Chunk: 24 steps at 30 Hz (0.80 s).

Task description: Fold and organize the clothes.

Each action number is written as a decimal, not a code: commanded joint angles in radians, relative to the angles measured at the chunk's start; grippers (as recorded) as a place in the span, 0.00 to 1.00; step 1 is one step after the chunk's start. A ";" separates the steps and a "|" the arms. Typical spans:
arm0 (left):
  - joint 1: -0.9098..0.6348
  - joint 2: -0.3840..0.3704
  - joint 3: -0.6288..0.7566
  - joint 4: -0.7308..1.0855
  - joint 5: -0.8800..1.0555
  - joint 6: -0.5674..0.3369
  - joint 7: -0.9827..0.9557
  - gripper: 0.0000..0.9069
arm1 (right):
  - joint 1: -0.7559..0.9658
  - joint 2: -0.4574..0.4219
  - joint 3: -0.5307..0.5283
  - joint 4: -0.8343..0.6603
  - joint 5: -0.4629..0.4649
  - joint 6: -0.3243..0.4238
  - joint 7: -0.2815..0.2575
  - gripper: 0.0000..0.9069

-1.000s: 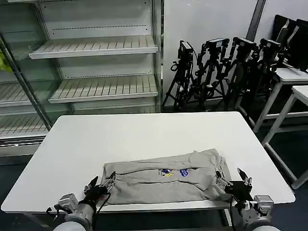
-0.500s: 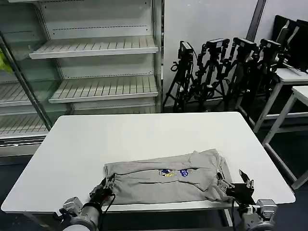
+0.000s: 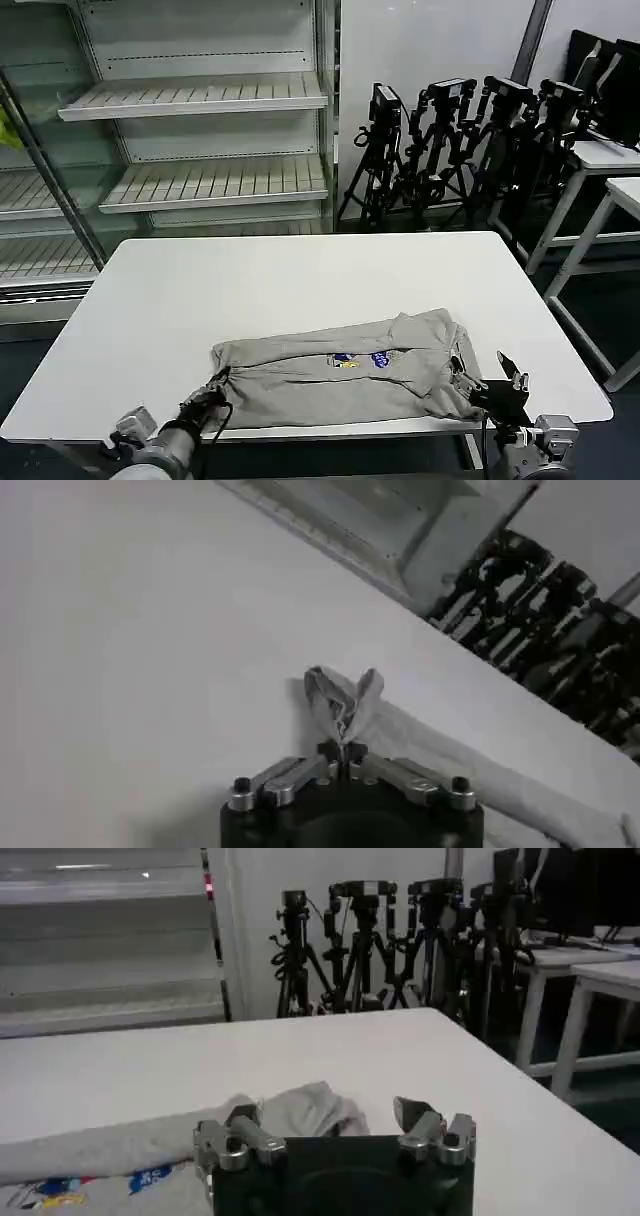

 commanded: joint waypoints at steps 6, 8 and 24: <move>0.010 0.095 -0.496 0.026 -0.569 0.075 -0.020 0.02 | 0.004 -0.004 0.005 -0.002 0.013 0.000 0.000 1.00; 0.003 0.112 -0.538 0.056 -0.613 0.089 -0.022 0.02 | 0.005 -0.006 0.005 -0.007 0.016 0.000 0.000 1.00; -0.066 -0.061 -0.203 -0.134 -0.775 0.080 -0.051 0.02 | -0.035 0.007 -0.002 -0.003 -0.003 0.009 -0.003 1.00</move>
